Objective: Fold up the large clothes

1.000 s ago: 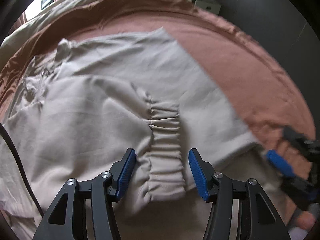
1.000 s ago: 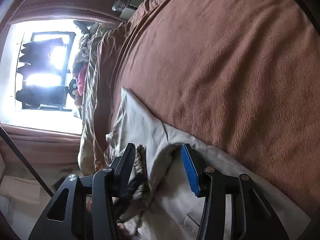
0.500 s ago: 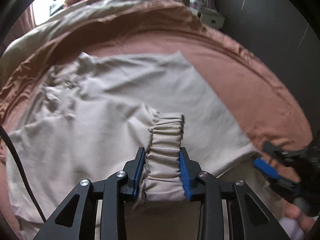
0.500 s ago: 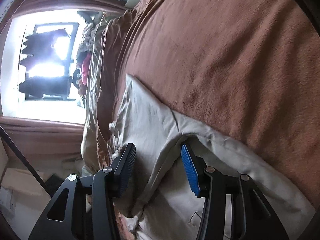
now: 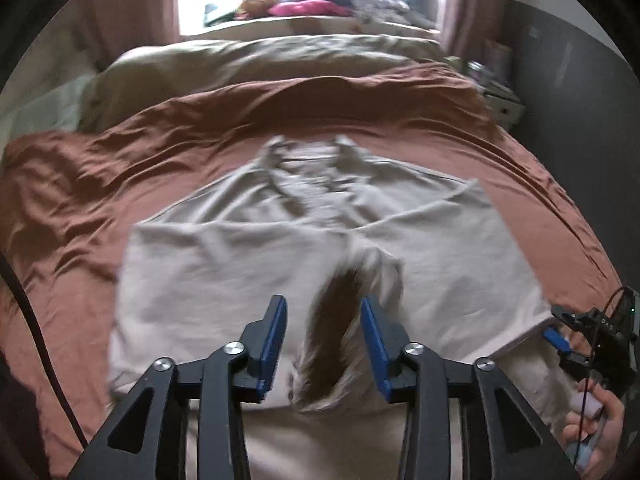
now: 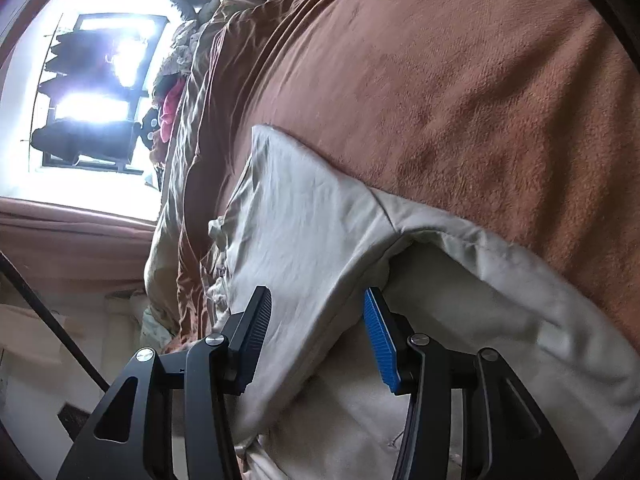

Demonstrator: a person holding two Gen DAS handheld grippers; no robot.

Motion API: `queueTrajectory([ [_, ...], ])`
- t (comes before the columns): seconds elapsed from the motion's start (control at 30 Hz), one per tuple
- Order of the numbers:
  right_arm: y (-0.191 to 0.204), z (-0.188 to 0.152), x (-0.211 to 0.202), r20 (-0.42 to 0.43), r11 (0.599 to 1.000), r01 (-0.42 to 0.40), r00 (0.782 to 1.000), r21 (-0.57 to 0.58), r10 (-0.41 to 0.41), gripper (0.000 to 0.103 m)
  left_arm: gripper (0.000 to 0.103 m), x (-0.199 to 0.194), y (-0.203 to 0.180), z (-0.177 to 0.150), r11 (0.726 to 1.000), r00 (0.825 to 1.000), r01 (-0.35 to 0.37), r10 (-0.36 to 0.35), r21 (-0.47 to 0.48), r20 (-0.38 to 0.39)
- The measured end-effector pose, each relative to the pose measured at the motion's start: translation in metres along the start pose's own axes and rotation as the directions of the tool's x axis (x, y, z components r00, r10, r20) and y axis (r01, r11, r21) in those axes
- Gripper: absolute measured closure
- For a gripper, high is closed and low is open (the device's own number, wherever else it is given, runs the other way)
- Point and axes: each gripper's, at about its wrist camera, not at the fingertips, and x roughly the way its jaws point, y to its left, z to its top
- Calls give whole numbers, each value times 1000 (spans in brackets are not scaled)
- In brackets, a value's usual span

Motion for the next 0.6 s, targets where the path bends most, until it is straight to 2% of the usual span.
queueTrajectory([
  [0.07,0,-1,3,-8,1000,7,1000,-7,-7,57,37,-11,22,-6,999,999,-18,19,-41,26],
  [0.17,2,-2,7,-16,999,33,999,-26,-33,57,26,-16,43,-17,997,999,-13,15,-80,32],
  [0.23,4,-4,9,-16,998,46,999,-32,-47,57,25,-4,51,-27,994,1000,7,-7,-105,1],
  [0.47,4,-2,6,-5,998,59,998,-32,-59,57,25,63,67,-50,989,993,-1,-16,-148,-114],
  [0.6,3,0,4,-1,998,53,999,-21,-53,57,25,96,76,-51,977,990,-2,-28,-215,-137],
])
